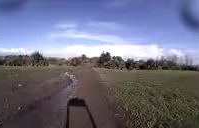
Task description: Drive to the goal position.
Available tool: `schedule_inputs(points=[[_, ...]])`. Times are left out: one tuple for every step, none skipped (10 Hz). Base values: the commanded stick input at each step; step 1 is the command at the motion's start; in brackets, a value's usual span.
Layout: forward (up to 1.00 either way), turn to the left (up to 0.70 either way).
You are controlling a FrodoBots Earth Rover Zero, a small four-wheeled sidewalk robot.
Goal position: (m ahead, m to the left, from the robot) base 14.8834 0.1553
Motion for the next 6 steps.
schedule_inputs(points=[[0.7, 0.0], [0.7, 0.0], [0.7, 0.0], [0.7, 0.0], [0.7, 0.0], [0.7, 0.0]])
